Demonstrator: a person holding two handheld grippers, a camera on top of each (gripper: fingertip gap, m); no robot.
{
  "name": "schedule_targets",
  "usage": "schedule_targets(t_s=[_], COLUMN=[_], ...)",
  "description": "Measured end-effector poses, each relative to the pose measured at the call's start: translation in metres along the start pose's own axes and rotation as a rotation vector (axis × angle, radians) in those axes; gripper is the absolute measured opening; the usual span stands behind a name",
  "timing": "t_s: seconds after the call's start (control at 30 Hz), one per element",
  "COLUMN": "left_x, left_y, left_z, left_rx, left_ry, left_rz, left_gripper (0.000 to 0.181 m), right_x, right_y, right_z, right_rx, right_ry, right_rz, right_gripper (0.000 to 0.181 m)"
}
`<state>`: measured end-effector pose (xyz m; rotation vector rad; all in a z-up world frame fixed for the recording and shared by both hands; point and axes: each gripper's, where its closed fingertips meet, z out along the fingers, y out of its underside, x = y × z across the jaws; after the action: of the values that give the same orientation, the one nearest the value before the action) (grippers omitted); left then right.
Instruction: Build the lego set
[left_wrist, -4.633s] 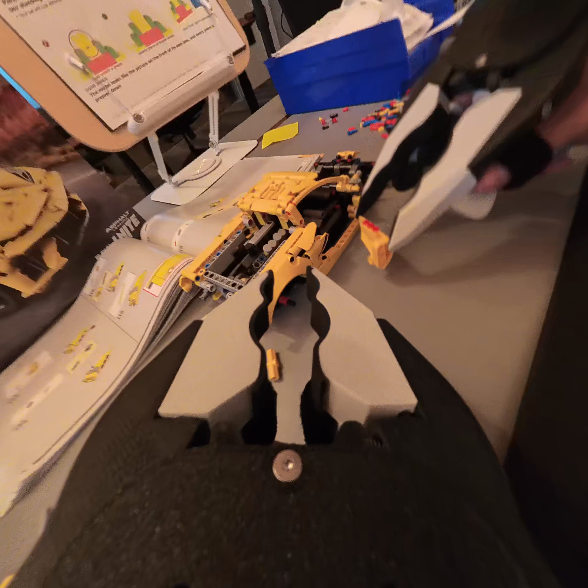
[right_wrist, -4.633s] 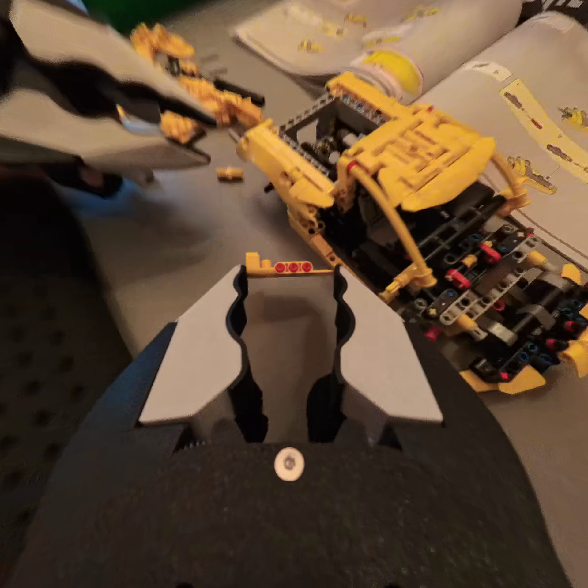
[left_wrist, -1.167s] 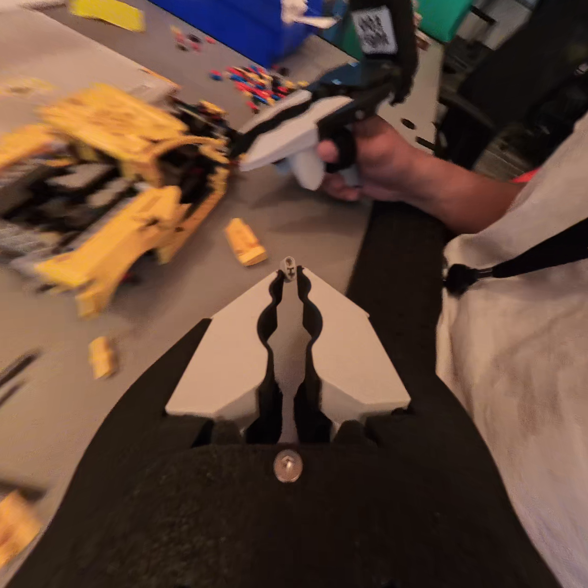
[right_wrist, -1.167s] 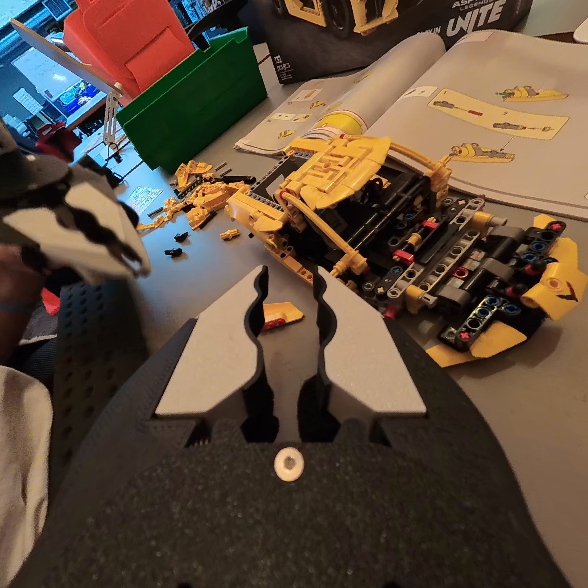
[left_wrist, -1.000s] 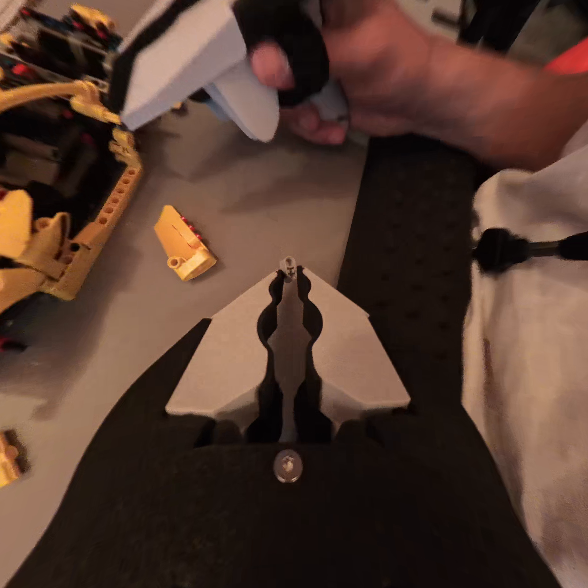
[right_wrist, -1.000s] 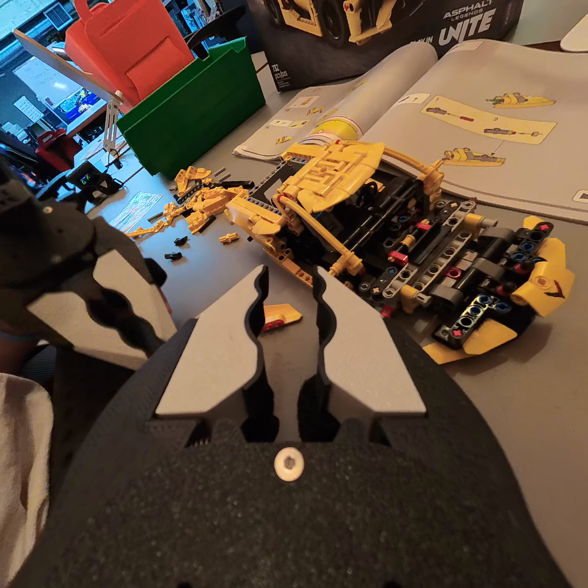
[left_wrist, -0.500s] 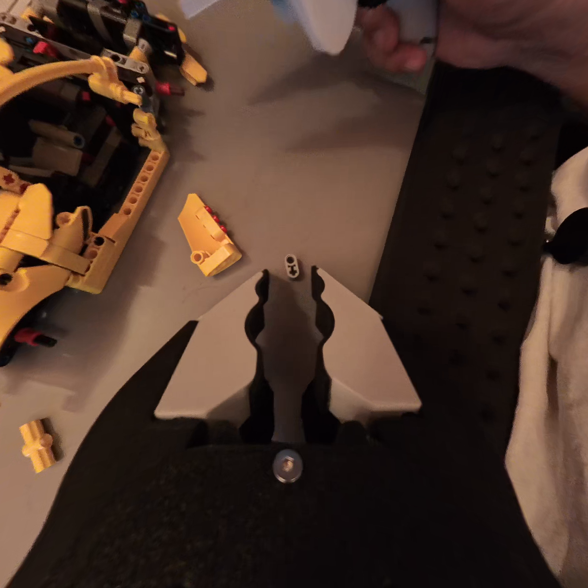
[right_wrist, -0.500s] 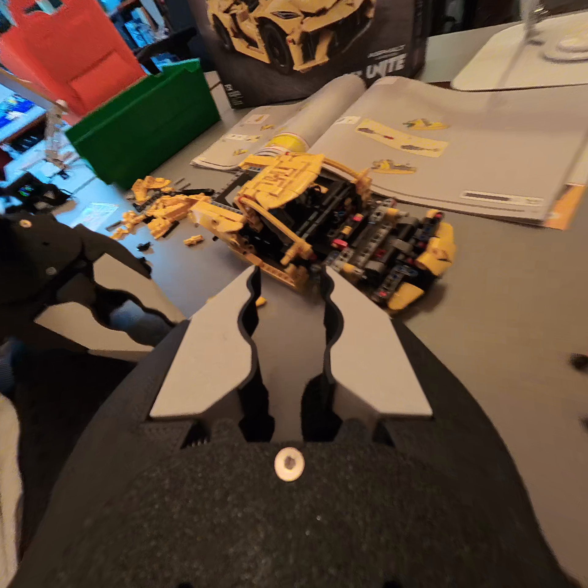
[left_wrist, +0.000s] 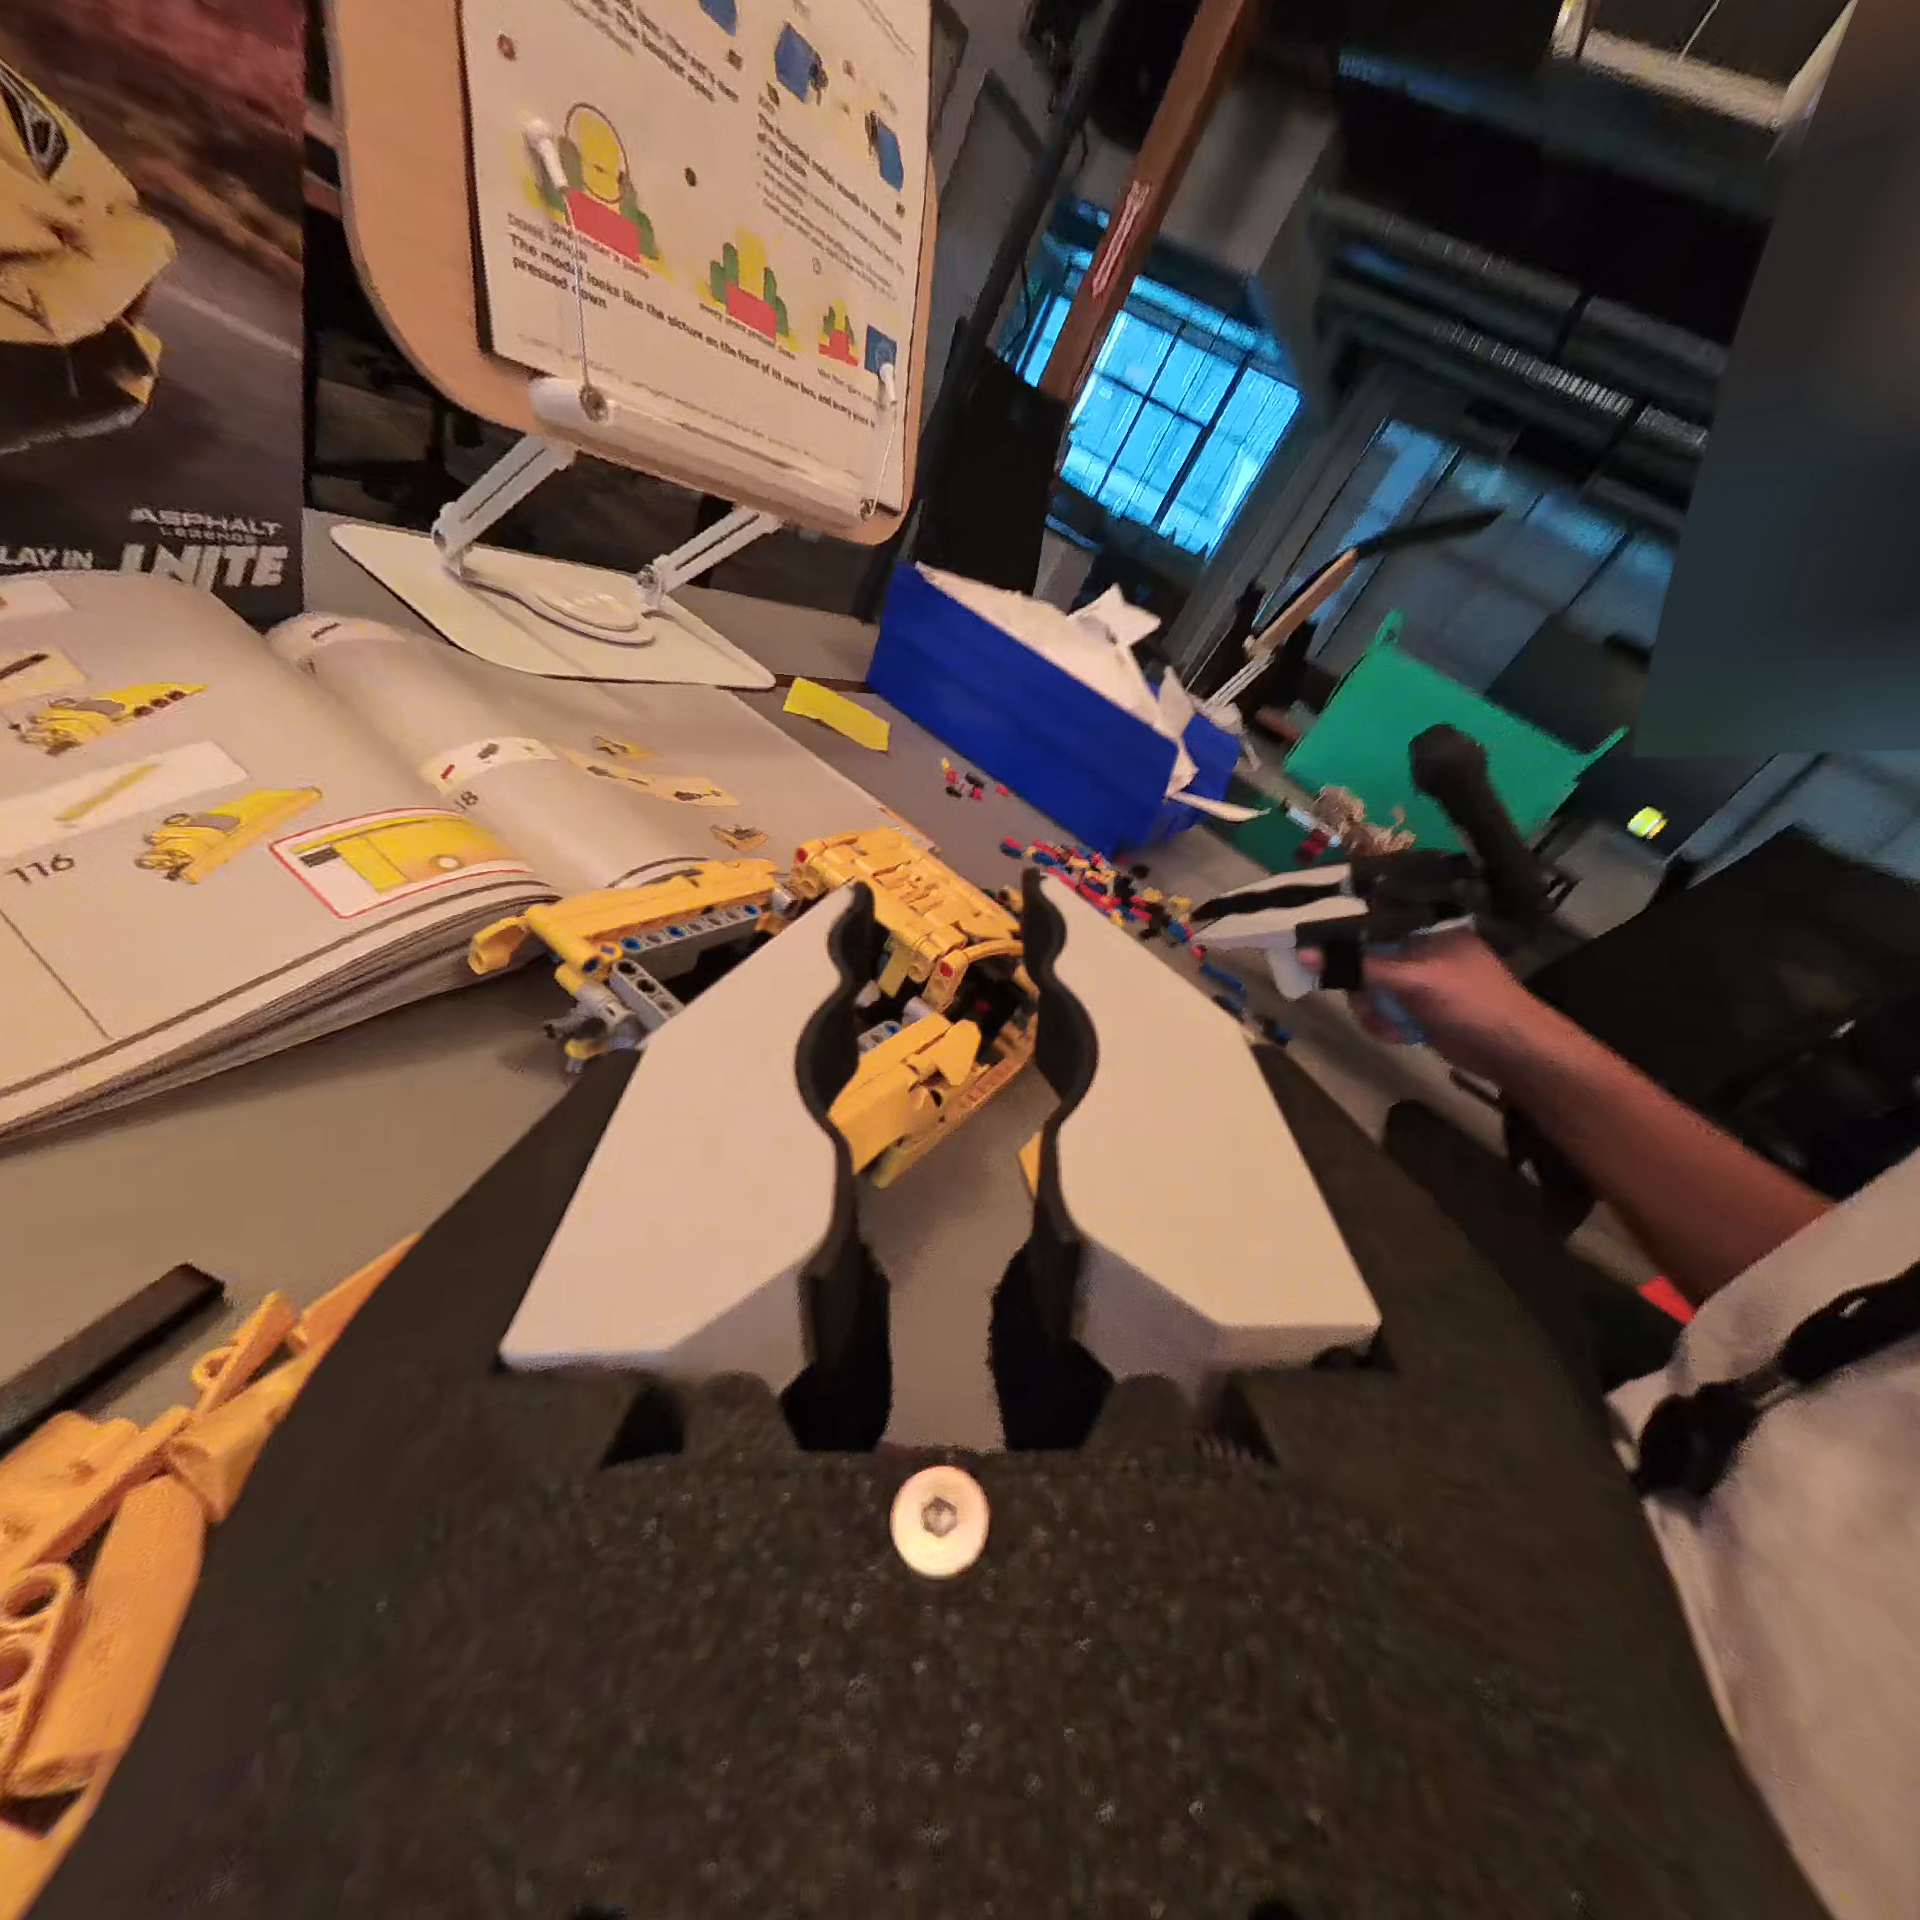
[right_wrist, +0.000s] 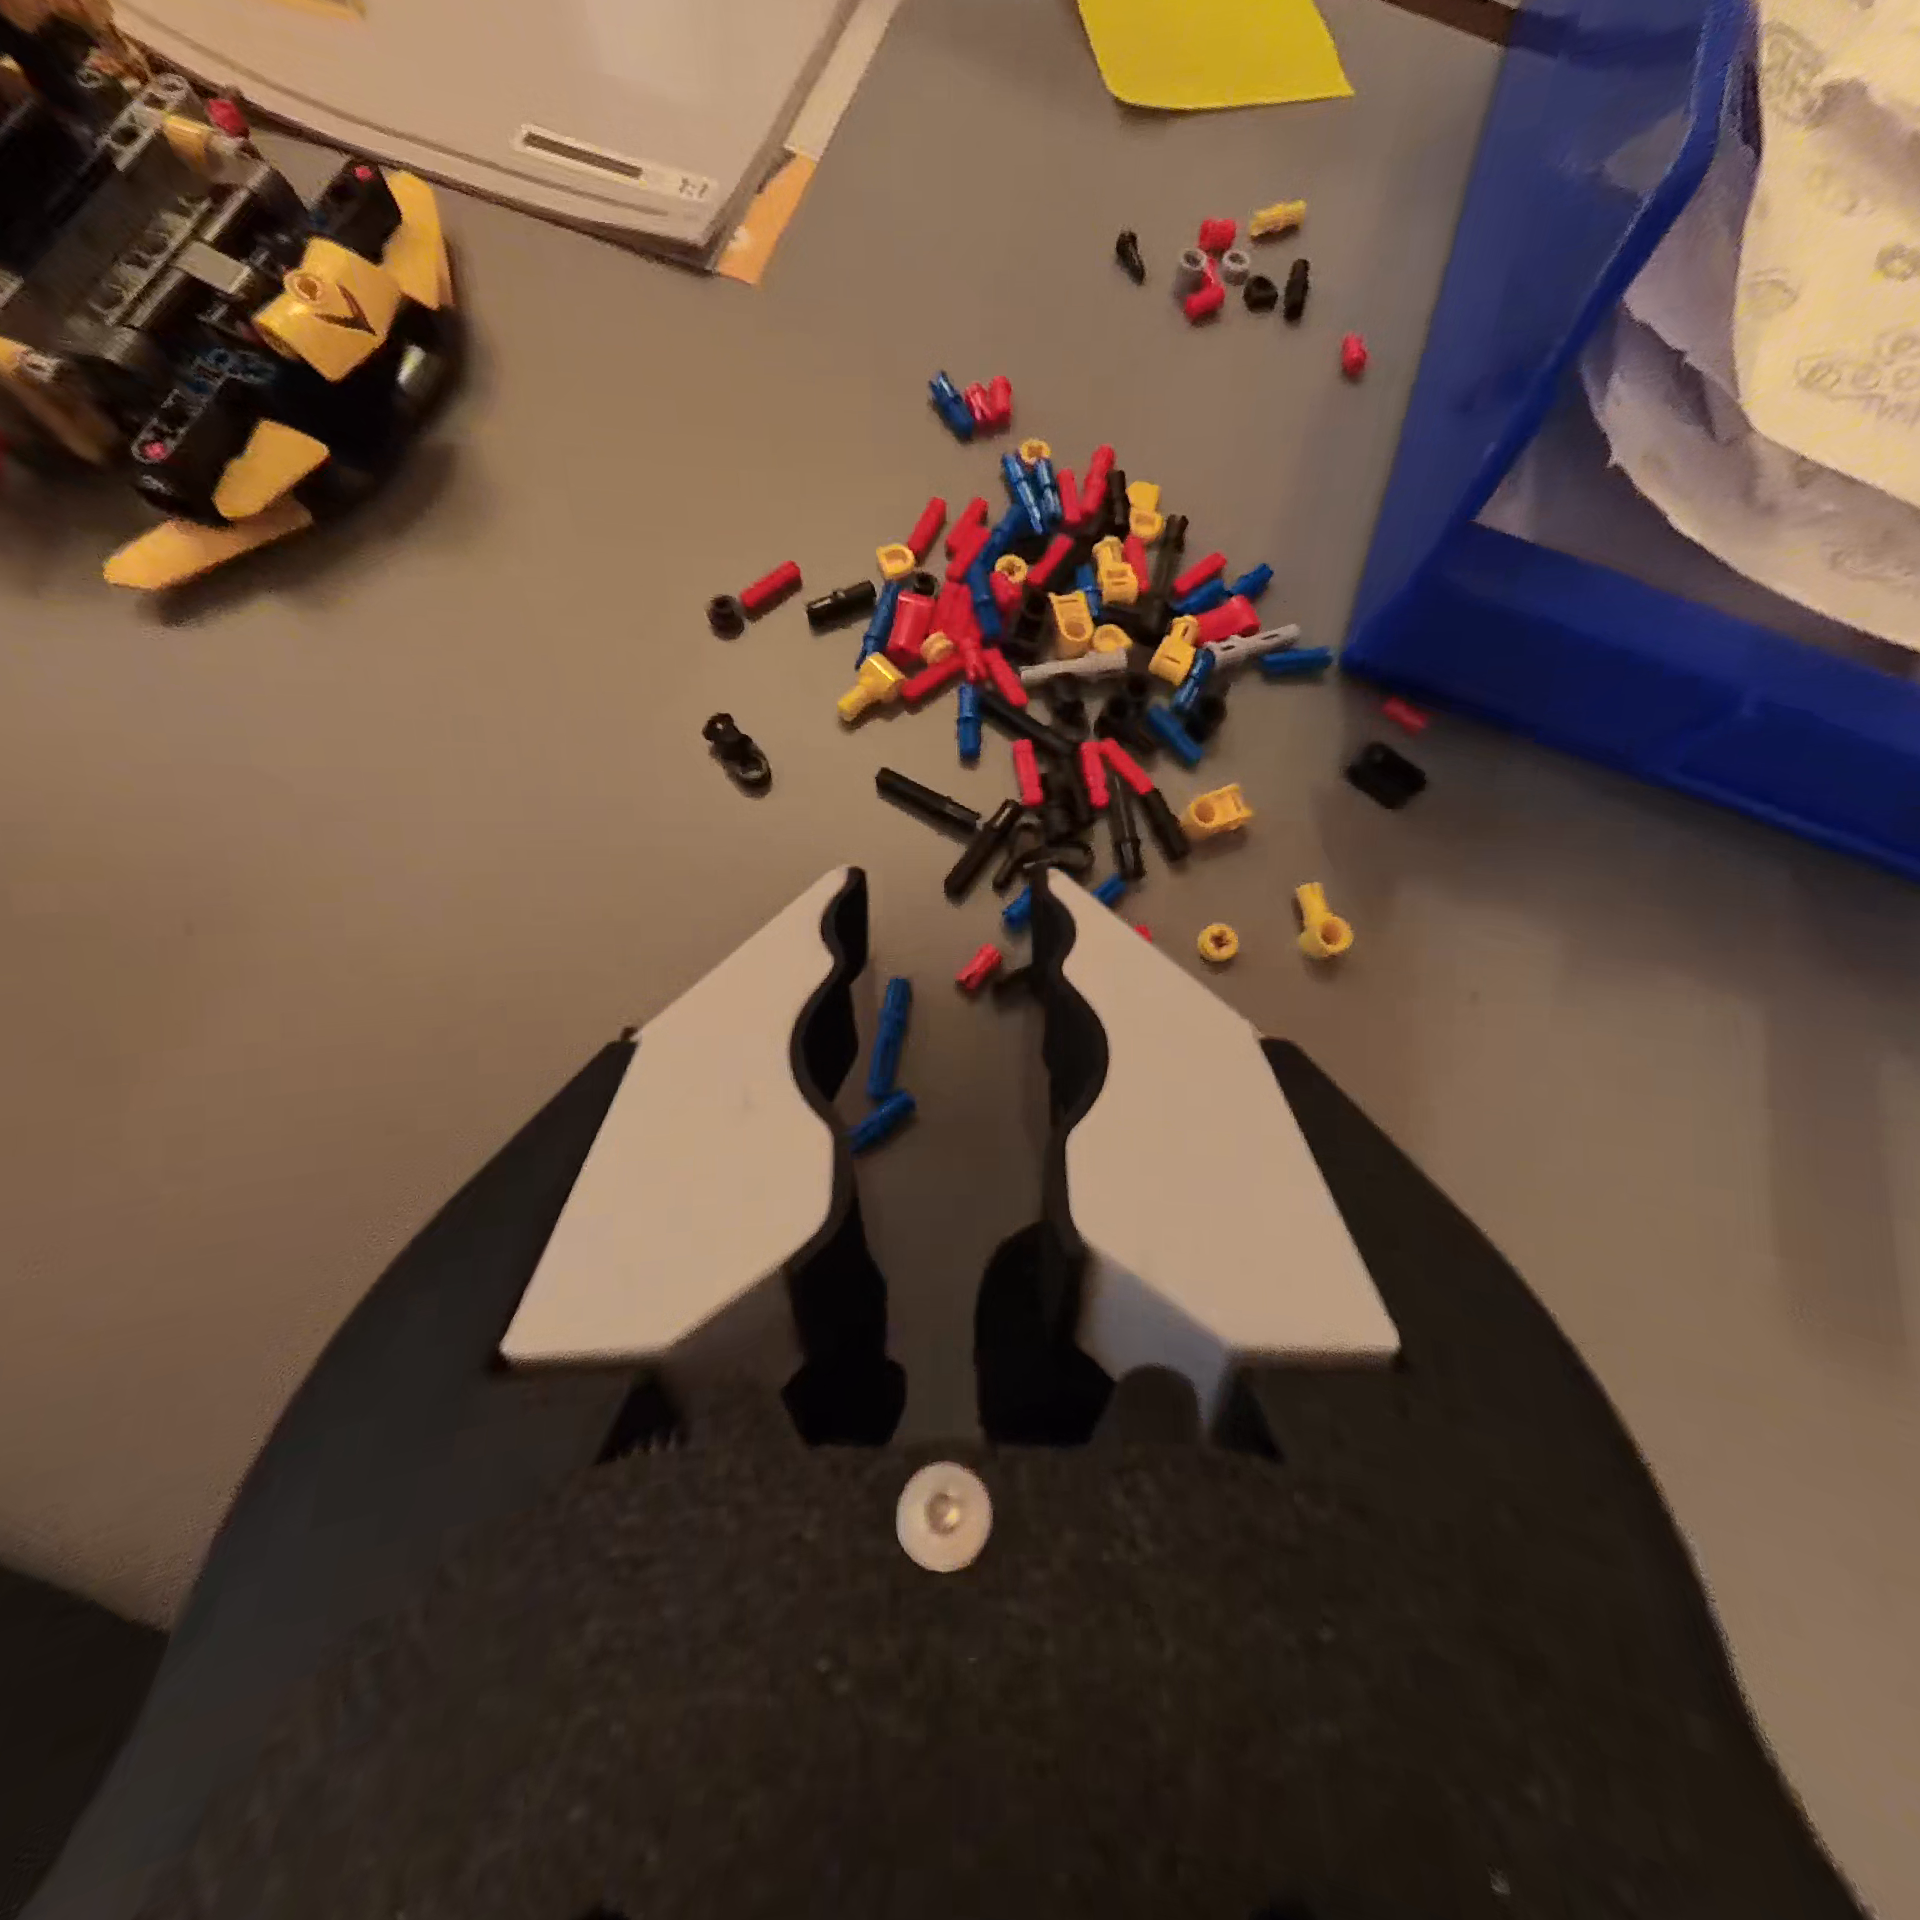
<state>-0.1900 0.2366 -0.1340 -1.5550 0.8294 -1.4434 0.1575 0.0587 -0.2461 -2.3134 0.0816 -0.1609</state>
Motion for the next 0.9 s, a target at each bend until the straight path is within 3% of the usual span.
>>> schedule_targets(t_s=[0.13, 0.3, 0.7, 0.9], left_x=[-0.001, -0.005, -0.005, -0.006], left_y=[-0.004, -0.001, 0.011, 0.013], left_z=[-0.007, -0.006, -0.003, -0.002], left_rx=[0.058, 0.046, -0.02, -0.03], left_ry=[-0.01, -0.029, -0.062, -0.066], left_rz=[-0.001, 0.01, 0.098, 0.108], left_gripper=[0.028, 0.028, 0.028, 0.028], right_x=[-0.01, -0.028, -0.032, -0.028], right_y=[-0.02, -0.042, -0.04, -0.036], right_z=[0.012, 0.039, 0.062, 0.06], right_rx=[0.024, 0.006, -0.144, -0.169], right_ry=[-0.096, -0.127, -0.246, -0.286], right_rz=[0.028, -0.122, -0.344, -0.311], right_gripper=[0.029, 0.024, 0.025, 0.024])
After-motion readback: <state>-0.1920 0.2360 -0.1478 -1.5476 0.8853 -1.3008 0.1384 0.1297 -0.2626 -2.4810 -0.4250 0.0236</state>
